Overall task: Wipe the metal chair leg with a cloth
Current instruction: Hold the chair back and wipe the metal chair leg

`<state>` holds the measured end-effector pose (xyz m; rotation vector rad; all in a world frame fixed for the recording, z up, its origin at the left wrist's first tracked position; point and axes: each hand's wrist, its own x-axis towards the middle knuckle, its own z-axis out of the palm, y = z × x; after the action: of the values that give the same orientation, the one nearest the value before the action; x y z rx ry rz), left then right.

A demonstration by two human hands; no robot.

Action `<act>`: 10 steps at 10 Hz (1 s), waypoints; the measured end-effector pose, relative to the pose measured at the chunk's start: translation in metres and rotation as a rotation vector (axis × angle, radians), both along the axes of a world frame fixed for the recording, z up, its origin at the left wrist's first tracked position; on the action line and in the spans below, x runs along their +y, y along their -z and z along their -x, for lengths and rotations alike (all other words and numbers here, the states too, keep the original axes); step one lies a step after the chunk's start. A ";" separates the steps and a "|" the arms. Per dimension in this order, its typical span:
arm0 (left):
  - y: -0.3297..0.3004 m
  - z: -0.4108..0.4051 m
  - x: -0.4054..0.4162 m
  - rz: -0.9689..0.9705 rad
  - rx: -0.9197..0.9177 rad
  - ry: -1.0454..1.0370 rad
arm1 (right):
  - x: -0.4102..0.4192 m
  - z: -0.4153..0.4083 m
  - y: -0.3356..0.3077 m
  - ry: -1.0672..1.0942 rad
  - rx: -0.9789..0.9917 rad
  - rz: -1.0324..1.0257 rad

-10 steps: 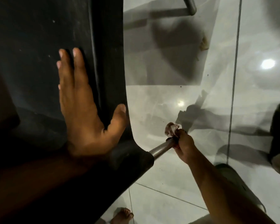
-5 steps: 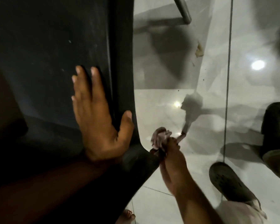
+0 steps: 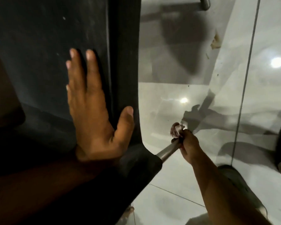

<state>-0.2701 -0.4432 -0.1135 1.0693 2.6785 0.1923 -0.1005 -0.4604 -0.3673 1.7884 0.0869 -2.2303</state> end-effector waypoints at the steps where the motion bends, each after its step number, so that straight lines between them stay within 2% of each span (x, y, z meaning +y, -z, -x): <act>1: 0.009 0.007 -0.013 0.028 0.056 0.095 | 0.002 -0.007 0.034 -0.131 0.093 -0.052; 2: 0.021 0.018 -0.021 0.027 0.061 0.112 | 0.002 -0.012 0.052 -0.178 0.192 -0.113; 3: 0.023 0.017 -0.023 0.030 0.084 0.100 | 0.000 -0.008 0.041 -0.141 0.135 -0.114; 4: 0.017 0.009 -0.018 -0.009 0.090 0.066 | 0.005 0.009 -0.002 -0.215 0.038 -0.075; 5: 0.003 -0.001 0.002 -0.020 0.008 -0.049 | 0.021 0.021 -0.082 -0.261 0.035 -0.014; 6: -0.008 -0.007 0.007 0.055 0.001 -0.075 | 0.023 0.017 -0.155 -0.236 0.225 -0.096; 7: -0.013 -0.005 0.008 0.086 -0.014 -0.080 | 0.021 0.010 -0.179 -0.193 0.303 -0.116; 8: -0.009 -0.003 0.008 0.062 -0.003 -0.074 | 0.019 0.011 -0.163 -0.218 0.303 -0.140; 9: -0.005 -0.003 0.005 0.035 0.004 -0.071 | 0.015 0.009 -0.117 -0.267 0.217 -0.156; 10: -0.001 -0.002 0.003 0.011 -0.009 -0.054 | 0.013 0.010 -0.048 -0.407 0.128 -0.095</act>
<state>-0.2686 -0.4403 -0.1122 0.9918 2.6990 0.1909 -0.1104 -0.4470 -0.3193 1.5045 0.5397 -2.0655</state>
